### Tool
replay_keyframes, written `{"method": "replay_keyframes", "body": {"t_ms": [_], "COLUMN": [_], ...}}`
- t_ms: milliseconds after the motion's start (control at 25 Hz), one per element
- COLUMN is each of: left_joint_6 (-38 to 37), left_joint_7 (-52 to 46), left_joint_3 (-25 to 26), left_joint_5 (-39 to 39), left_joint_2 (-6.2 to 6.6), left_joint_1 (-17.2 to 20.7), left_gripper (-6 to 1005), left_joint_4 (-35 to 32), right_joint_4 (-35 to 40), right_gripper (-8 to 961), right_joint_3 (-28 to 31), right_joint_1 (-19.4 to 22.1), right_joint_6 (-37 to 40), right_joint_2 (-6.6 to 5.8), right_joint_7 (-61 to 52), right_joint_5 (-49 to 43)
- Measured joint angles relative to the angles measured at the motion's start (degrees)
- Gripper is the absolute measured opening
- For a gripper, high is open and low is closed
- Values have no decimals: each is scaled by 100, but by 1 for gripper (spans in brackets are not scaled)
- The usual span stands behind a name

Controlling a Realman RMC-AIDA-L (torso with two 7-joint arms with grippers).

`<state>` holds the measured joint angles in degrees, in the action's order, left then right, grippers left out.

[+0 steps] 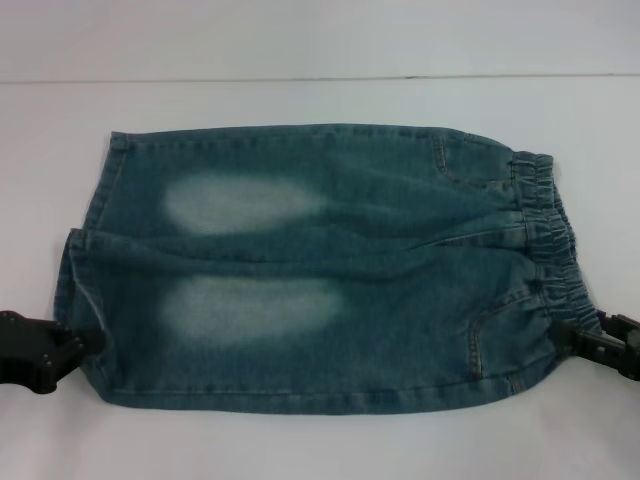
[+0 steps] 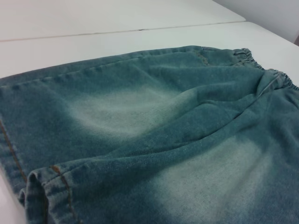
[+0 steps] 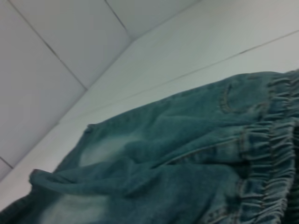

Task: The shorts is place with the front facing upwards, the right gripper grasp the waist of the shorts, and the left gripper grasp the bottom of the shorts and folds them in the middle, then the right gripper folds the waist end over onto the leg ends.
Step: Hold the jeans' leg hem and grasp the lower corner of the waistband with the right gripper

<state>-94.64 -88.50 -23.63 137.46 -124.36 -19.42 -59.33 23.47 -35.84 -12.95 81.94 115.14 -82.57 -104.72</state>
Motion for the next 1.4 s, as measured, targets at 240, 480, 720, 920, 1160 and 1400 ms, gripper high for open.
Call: {"method": "replay_keyframes", "body": {"t_ms": [240, 480, 720, 920, 1160, 1400], "left_joint_6": [-3, -23, -36, -38, -38, -56], "left_joint_7": [0, 0, 0, 0, 0, -2], "left_joint_3": [-39, -47, -45, -29, 5, 10], "left_joint_5": [0, -144, -209, -218, -278, -440], "left_joint_2": [0, 0, 9, 9, 11, 17], "left_joint_1": [-1, 0, 24, 38, 48, 51], "left_gripper": [23, 23, 21, 22, 23, 22], "left_joint_4": [0, 0, 0, 0, 0, 0], "right_joint_4": [11, 14, 323, 400, 402, 405], "right_gripper": [926, 885, 672, 397, 167, 68], "right_joint_3": [-18, 5, 16, 25, 270, 504], "right_joint_1": [-14, -117, -64, -69, -100, -135], "right_joint_6": [117, 92, 74, 197, 383, 486], "right_joint_2": [-45, -128, -36, -18, -36, -50], "right_joint_7": [-5, -105, -85, -129, -207, -395], "right_joint_5": [-10, -278, -303, -287, -276, -274]}}
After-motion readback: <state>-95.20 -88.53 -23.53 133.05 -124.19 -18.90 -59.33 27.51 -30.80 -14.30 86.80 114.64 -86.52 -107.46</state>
